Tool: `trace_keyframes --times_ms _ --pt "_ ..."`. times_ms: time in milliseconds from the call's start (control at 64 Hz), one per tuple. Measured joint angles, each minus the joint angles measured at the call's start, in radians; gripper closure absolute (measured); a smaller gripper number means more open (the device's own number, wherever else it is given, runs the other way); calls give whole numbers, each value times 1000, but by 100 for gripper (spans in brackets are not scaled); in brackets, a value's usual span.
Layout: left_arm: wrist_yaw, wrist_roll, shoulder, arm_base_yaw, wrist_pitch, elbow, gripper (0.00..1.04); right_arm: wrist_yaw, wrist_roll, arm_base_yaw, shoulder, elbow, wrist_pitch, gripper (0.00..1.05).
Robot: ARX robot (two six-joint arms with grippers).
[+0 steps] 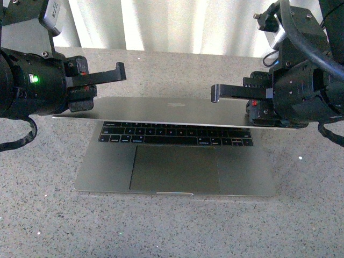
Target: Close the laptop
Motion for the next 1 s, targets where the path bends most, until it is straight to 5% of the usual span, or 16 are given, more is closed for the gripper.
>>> trace_keyframes --times_ms 1000 --pt "-4 -59 27 -21 48 -58 101 0 19 13 23 -63 48 104"
